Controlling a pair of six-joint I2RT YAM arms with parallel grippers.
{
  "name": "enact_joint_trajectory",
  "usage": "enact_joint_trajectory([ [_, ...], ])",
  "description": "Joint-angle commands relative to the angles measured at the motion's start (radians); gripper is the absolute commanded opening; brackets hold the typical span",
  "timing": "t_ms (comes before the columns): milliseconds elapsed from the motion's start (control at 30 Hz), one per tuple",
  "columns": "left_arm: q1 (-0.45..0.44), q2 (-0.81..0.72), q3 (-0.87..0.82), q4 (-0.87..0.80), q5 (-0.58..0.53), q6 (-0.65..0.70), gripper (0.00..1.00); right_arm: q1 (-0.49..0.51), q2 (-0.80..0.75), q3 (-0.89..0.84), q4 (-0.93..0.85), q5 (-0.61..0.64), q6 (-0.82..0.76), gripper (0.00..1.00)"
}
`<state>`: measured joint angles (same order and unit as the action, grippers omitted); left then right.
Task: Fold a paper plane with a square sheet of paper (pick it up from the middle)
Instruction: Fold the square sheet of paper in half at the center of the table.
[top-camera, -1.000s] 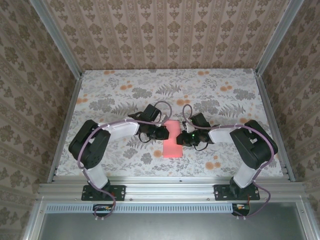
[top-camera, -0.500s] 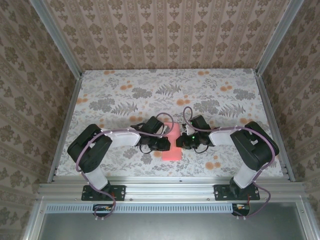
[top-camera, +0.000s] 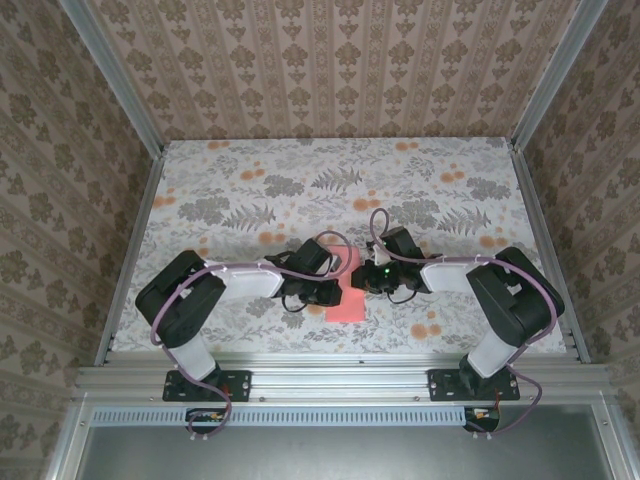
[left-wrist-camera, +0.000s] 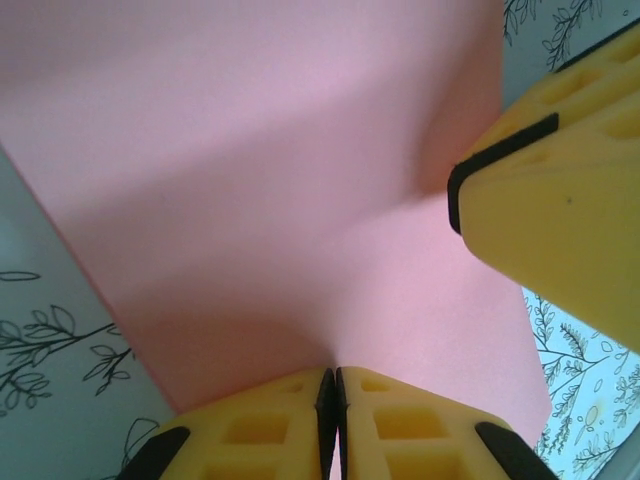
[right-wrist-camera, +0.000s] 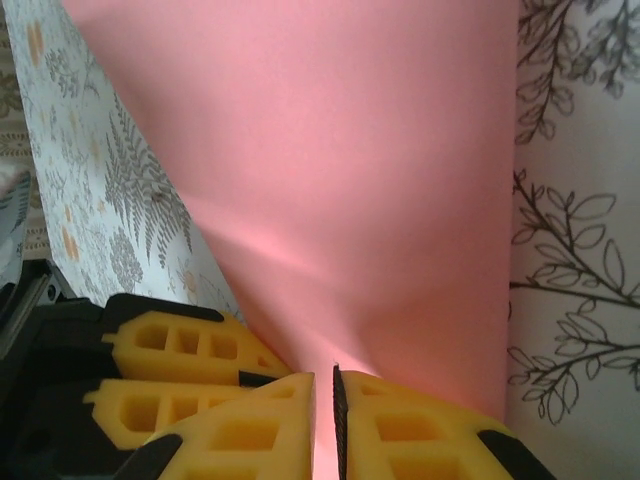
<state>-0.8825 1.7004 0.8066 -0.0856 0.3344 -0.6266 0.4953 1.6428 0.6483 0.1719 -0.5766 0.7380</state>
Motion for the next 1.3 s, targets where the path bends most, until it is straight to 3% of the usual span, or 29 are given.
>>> enact_joint_trajectory([
  [0, -0.019, 0.051, -0.043, -0.134, -0.104, 0.049, 0.14, 0.002, 0.018, 0.042, 0.005, 0.032, 0.006, 0.16],
  [467, -0.046, 0.058, -0.057, -0.245, -0.242, 0.116, 0.13, -0.043, 0.123, 0.086, -0.020, 0.071, -0.075, 0.15],
  [1267, -0.056, 0.058, -0.108, -0.244, -0.245, 0.118, 0.12, -0.140, 0.141, 0.176, -0.063, 0.049, -0.137, 0.15],
])
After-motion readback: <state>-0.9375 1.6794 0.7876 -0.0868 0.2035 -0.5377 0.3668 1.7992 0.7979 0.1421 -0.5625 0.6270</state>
